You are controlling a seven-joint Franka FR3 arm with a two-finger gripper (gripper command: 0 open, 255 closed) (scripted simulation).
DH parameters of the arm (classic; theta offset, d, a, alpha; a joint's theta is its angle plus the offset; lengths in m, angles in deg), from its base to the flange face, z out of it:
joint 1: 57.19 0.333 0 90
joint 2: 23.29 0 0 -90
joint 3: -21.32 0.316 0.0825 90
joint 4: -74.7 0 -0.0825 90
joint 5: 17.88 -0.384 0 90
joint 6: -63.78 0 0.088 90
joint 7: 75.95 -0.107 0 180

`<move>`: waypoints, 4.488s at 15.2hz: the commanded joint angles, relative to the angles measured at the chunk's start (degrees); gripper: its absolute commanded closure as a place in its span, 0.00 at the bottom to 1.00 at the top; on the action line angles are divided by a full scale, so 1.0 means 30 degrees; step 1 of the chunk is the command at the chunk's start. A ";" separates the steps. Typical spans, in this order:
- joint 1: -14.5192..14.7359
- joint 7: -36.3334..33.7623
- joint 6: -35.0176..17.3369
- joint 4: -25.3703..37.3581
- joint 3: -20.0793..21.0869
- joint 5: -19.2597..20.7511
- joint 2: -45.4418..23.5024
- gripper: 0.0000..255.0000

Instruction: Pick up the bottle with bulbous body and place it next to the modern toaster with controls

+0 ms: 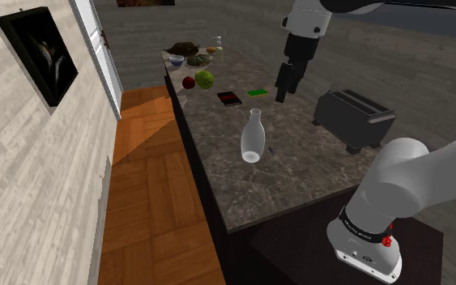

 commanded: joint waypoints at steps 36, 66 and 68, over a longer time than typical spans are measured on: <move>-0.0891 0.3445 -1.0678 -0.0337 -0.1581 0.2511 -1.0187 1.00; -0.0864 0.3408 -0.4641 0.4458 -0.1457 0.2524 -0.8942 1.00; -0.0860 0.3410 -0.4127 0.4971 -0.1450 0.2518 -0.8942 1.00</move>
